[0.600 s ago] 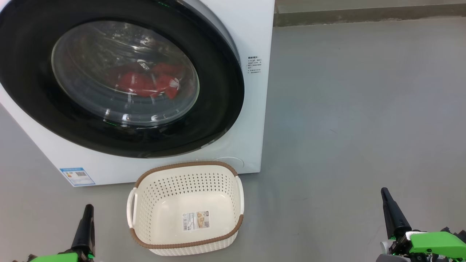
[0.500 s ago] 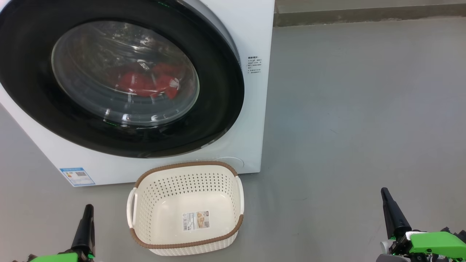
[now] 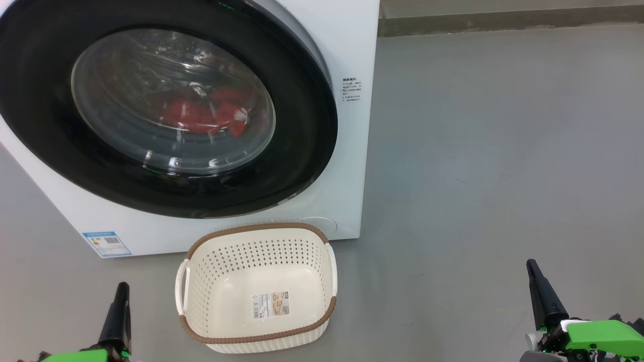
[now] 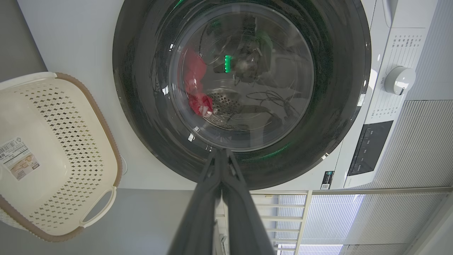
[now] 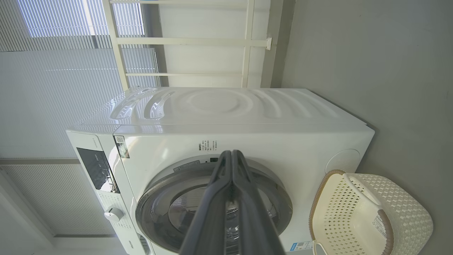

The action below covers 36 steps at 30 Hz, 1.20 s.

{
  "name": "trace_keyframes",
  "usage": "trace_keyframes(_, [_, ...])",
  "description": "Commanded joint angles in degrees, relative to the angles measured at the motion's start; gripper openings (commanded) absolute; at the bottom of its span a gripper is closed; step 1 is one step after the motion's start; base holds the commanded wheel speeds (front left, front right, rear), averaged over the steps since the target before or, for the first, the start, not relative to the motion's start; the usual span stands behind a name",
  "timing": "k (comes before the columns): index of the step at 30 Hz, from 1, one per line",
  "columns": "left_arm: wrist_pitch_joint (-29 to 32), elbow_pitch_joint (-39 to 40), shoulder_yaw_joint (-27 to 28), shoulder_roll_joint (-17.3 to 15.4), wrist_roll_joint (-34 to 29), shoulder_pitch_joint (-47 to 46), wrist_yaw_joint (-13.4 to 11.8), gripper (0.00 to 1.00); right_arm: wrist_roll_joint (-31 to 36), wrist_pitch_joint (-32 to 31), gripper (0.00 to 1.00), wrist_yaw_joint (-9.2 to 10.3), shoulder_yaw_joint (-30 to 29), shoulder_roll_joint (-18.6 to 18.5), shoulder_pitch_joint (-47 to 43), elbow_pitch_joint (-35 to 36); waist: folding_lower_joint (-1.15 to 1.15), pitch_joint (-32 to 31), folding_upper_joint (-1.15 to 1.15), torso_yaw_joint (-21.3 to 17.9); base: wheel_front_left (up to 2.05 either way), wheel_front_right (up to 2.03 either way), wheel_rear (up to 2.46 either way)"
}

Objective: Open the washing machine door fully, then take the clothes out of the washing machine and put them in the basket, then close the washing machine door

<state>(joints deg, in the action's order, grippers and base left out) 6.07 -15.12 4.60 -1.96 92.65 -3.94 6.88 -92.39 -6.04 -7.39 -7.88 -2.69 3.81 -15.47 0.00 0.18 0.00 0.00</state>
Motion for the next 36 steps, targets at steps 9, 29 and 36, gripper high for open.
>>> trace_keyframes(9, [0.5, 1.1, 2.0, -0.9, -0.5, -2.3, 0.6, 0.0, 0.3, -0.5, 0.0, -0.1, 1.3, -0.2, 2.4, 1.4, 0.0, 0.0, 0.0, 0.0, 0.0, 0.0, 0.0])
trace_keyframes(29, [0.5, 1.1, 2.0, -0.9, -0.5, -2.3, 0.6, 0.0, 0.3, -0.5, 0.0, -0.1, 1.3, -0.2, 2.4, 1.4, 0.0, 0.0, 0.0, 0.0, 0.0, 0.0, 0.0])
trace_keyframes(36, [0.5, 1.1, 2.0, -0.9, -0.5, -2.3, 0.6, 0.0, 0.3, -0.5, 0.0, -0.1, 1.3, -0.2, 2.4, 1.4, 0.0, 0.0, 0.0, 0.0, 0.0, 0.0, 0.0])
